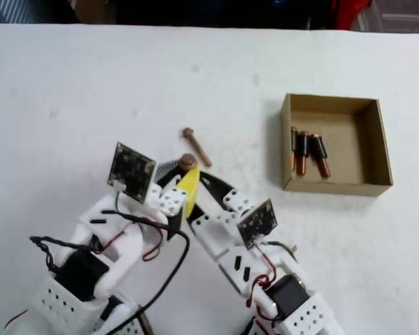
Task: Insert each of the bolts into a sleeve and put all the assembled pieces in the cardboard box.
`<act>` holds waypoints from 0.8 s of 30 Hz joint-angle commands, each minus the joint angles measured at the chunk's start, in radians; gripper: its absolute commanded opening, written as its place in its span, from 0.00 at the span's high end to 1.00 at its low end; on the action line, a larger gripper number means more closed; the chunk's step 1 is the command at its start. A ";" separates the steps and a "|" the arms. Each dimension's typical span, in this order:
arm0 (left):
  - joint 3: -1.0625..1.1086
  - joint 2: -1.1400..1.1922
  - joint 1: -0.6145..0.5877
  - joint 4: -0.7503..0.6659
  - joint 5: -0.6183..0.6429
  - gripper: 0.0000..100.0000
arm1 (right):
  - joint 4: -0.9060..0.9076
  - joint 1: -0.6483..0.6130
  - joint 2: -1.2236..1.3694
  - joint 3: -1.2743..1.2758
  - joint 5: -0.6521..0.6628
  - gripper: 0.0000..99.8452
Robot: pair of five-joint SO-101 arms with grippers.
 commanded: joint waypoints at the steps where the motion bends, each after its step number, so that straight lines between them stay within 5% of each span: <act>1: -0.006 -0.008 -0.007 0.009 -0.011 0.98 | -0.004 0.004 -0.013 0.009 0.011 0.98; 5: -0.006 -0.008 -0.008 0.009 -0.011 0.95 | -0.004 0.004 -0.013 0.009 0.011 0.98; 12: -0.006 -0.008 -0.007 0.015 -0.006 0.76 | -0.002 0.004 -0.013 0.009 0.011 0.98; 24: -0.006 -0.008 -0.007 0.015 -0.009 0.75 | -0.002 0.004 -0.013 0.009 0.011 0.98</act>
